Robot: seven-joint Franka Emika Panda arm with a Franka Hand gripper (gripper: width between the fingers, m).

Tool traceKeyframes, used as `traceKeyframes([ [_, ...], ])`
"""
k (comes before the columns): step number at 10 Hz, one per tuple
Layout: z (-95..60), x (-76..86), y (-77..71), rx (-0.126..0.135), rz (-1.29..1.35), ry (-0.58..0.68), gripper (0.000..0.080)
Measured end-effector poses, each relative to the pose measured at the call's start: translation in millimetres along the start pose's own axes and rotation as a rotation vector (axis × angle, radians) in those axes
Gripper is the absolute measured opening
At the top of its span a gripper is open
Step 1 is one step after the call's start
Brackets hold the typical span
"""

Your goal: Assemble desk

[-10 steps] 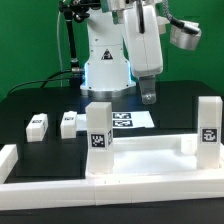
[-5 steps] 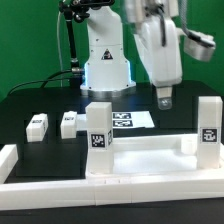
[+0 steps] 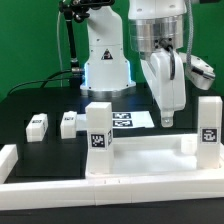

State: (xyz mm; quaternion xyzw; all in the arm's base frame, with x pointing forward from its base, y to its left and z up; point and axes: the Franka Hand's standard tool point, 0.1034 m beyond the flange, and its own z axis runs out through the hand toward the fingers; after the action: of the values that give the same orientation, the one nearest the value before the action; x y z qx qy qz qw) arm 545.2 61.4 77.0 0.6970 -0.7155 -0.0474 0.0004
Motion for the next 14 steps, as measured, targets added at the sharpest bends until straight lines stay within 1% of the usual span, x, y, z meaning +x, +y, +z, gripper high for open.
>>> traceKeyframes([
  [1,0.5,0.1,-0.1,0.003,0.003,0.002,0.0649],
  [2,4.4,0.7,-1.3,0.067,0.05,0.028,0.0649],
  [3,11.0,-1.1,12.7,0.096,0.04,0.045,0.0649],
  [4,16.6,2.1,22.5,0.134,0.049,0.06,0.0649],
  [5,21.1,5.4,27.2,0.166,0.056,0.075,0.0649],
  [6,24.5,6.8,30.7,0.171,0.05,0.081,0.0649],
  [7,31.4,11.2,33.8,0.158,0.044,0.091,0.0649],
  [9,41.3,18.2,37.6,0.141,0.029,0.109,0.0649],
  [10,52.2,22.1,40.6,0.125,0.024,0.125,0.0649],
  [11,62.6,20.7,43.6,0.11,0.016,0.137,0.0649],
  [12,68.9,17.3,44.8,0.103,0.012,0.144,0.0649],
  [13,71.5,16.8,44.2,0.097,0.004,0.147,0.0649],
  [14,70.8,19.8,41.4,0.095,0.007,0.143,0.0649],
])
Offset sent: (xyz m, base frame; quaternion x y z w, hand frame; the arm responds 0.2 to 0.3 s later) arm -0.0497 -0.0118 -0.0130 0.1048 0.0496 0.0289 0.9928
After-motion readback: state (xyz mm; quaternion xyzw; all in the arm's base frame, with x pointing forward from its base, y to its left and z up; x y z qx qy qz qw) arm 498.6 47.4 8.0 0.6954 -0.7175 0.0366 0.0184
